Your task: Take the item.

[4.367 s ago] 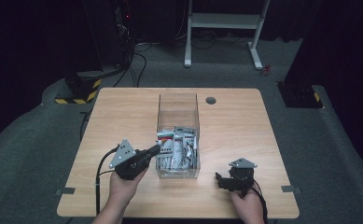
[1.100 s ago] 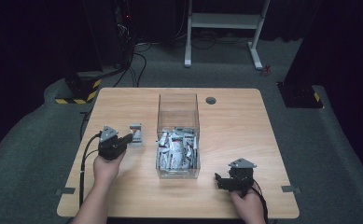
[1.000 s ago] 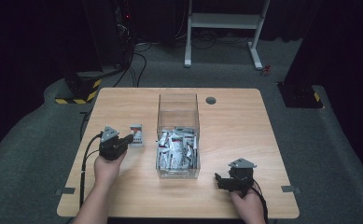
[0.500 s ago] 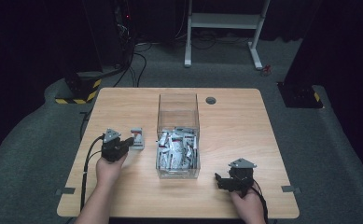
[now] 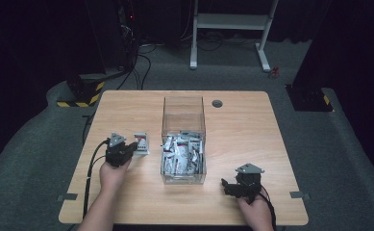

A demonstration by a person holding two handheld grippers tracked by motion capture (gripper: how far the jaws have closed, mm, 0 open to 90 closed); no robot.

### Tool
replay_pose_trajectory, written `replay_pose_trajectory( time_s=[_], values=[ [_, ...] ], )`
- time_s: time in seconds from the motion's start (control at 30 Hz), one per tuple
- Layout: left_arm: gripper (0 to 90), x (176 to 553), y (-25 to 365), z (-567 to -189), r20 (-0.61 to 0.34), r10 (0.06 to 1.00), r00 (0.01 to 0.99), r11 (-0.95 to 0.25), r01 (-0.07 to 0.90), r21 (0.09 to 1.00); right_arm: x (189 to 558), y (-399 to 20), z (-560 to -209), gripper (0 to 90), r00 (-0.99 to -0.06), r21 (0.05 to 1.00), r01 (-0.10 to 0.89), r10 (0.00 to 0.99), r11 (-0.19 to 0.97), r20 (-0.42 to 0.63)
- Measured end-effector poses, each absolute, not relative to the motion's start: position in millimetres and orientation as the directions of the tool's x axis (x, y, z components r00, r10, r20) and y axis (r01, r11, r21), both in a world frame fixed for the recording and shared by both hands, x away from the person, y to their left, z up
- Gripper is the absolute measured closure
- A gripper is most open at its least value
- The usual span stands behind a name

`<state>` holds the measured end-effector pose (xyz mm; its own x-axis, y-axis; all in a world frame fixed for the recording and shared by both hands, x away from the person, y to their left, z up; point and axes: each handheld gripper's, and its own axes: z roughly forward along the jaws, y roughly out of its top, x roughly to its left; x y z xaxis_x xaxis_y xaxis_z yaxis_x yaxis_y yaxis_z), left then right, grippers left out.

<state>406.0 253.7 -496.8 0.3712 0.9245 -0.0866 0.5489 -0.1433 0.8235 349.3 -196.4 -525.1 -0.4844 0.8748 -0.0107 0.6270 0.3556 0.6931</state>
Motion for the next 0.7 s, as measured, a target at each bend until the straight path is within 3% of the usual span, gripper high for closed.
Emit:
replay_pose_trajectory(
  time_s=[0.23, 0.37, 0.7],
  values=[
    [85.5, 406.2, 255.6, -496.5, -0.082, 0.927, 0.367, -0.149, 0.557, 0.817, 349.3, -196.4, -525.1, 8.1, -0.484, 0.693, 0.627, 0.875, 0.356, -0.011],
    [73.1, 405.5, 256.5, -494.9, -0.082, 0.928, 0.363, -0.141, 0.547, 0.825, 349.3, -196.4, -525.1, 8.1, -0.484, 0.693, 0.627, 0.875, 0.356, -0.011],
    [55.6, 401.5, 257.7, -489.6, -0.097, 0.925, 0.368, -0.130, 0.544, 0.829, 349.3, -196.4, -525.1, 8.1, -0.484, 0.693, 0.627, 0.875, 0.356, -0.011]
  ],
)
